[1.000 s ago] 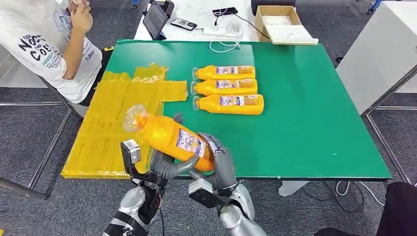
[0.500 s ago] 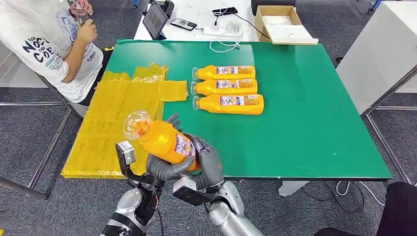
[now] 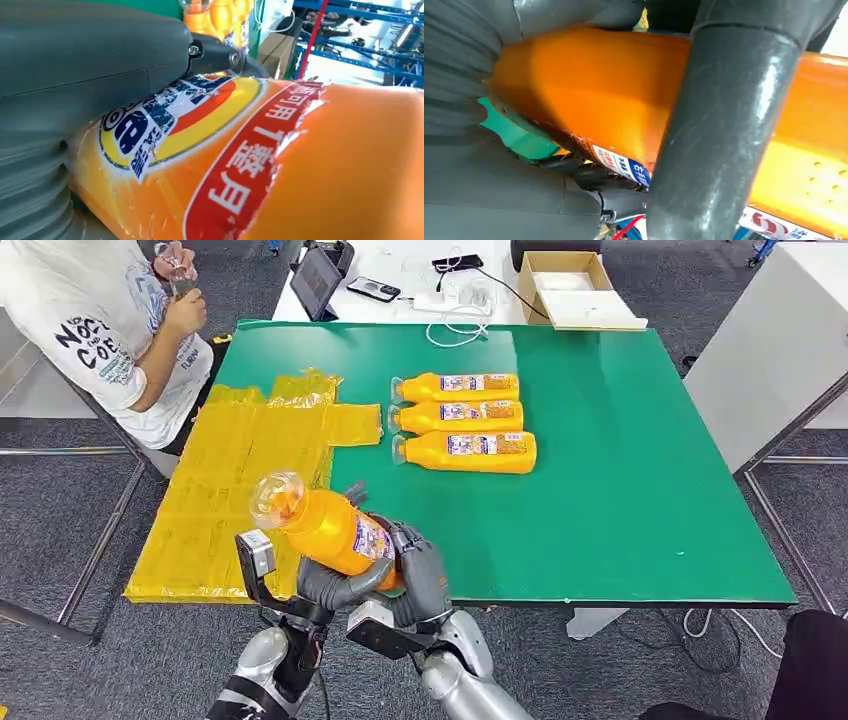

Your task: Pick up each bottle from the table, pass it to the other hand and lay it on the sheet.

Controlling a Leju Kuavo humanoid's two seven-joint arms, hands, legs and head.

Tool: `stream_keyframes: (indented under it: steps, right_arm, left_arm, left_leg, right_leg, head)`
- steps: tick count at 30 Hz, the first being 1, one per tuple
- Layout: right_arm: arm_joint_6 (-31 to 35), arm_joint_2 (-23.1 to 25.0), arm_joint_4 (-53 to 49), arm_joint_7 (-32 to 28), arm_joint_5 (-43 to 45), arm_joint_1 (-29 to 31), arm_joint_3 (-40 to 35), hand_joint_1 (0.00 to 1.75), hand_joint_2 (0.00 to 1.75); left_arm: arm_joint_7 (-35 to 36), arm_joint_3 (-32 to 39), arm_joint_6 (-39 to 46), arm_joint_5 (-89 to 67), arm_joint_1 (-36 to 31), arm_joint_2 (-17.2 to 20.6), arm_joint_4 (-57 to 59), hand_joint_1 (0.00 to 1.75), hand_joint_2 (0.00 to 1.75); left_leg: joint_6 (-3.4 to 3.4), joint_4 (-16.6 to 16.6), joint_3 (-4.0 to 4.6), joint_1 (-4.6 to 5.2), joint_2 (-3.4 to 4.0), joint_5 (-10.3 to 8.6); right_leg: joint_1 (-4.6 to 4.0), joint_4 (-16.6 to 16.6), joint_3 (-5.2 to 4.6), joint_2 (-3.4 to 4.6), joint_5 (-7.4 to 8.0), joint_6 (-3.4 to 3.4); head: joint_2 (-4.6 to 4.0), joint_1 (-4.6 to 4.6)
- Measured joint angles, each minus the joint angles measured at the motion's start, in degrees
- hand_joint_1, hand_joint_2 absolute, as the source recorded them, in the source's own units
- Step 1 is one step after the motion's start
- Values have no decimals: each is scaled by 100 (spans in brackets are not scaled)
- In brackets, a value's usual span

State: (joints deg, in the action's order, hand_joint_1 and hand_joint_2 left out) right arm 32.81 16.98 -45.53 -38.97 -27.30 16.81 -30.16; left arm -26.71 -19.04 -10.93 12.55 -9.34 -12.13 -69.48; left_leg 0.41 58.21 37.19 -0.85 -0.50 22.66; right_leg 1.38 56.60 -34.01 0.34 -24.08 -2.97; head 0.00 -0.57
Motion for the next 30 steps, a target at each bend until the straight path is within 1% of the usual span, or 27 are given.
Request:
stream_keyframes:
  steps: [8,9,10,16,21,25,28,30]
  right_arm:
    - [-4,15,37,6,0,-3,-13,175,175]
    - [-4,15,39,9,0,-3,-20,3,175]
    - [-4,15,42,17,0,-3,-24,0,0]
    - [-18,18,120,188,-133,-13,-92,0,0]
    - [-302,15,-40,234,31,-106,-118,0,0]
    - [-426,-11,-378,308,94,-228,-118,0,0]
    - [-479,-26,-669,249,306,-376,-111,0,0]
    - [-529,-74,-1072,236,419,-544,-90,0,0]
  left_arm:
    - [-28,22,42,-4,5,0,0,175,175]
    - [-28,24,48,-7,6,0,0,175,175]
    - [-31,26,55,-7,6,0,0,175,175]
    - [-39,68,120,-55,7,0,-2,175,175]
    - [-278,66,836,-755,28,-4,-116,175,175]
    - [-332,66,1047,-960,38,-9,-245,175,175]
    - [-566,70,1885,-1653,37,-37,-317,175,175]
    - [-638,74,2311,-1979,27,-46,-385,175,175]
  left_leg:
    - [0,0,0,0,0,0]
    - [0,0,0,0,0,0]
    - [0,0,0,0,0,0]
    - [0,0,0,0,0,0]
    - [0,0,0,0,0,0]
    - [0,0,0,0,1,0]
    - [0,0,0,1,-1,0]
    - [0,0,2,0,-4,0]
  right_leg:
    - [0,0,0,0,0,0]
    - [0,0,0,0,0,0]
    - [0,0,0,0,0,0]
    - [0,0,0,0,0,0]
    - [0,0,-1,0,0,0]
    - [0,0,-1,0,0,0]
    - [0,0,-1,0,0,0]
    - [0,0,0,-1,0,0]
  head:
    - [0,-2]
    - [0,-2]
    - [0,-2]
    - [0,0]
    - [0,-2]
    - [0,-2]
    - [0,0]
    - [0,-4]
